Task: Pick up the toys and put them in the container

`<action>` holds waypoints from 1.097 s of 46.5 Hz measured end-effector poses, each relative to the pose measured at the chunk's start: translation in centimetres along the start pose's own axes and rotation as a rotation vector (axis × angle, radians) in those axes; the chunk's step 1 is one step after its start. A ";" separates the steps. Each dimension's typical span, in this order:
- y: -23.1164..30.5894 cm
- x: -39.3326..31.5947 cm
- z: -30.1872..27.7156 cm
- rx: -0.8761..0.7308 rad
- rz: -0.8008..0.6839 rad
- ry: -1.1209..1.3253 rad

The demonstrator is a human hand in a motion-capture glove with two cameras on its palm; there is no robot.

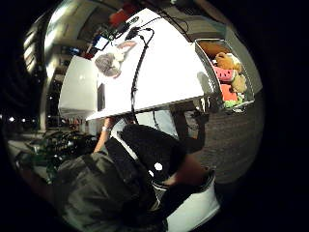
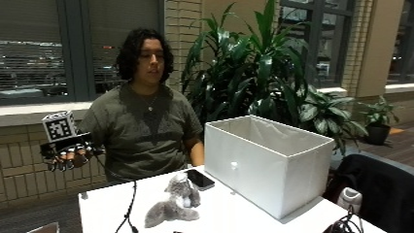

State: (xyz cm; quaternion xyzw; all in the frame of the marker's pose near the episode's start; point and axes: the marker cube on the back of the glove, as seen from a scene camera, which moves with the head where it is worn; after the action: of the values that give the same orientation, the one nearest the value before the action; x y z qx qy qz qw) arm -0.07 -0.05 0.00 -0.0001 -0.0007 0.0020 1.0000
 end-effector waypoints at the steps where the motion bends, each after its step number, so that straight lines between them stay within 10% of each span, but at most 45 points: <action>1: -0.1 -0.1 0.0 -0.001 0.002 -0.001; 51: -29.7 -27.5 12.4 0.056 -0.586 0.012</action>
State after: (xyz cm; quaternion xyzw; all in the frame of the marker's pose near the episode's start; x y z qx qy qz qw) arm -27.42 -29.83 12.39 0.0277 0.0050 -0.2868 0.9576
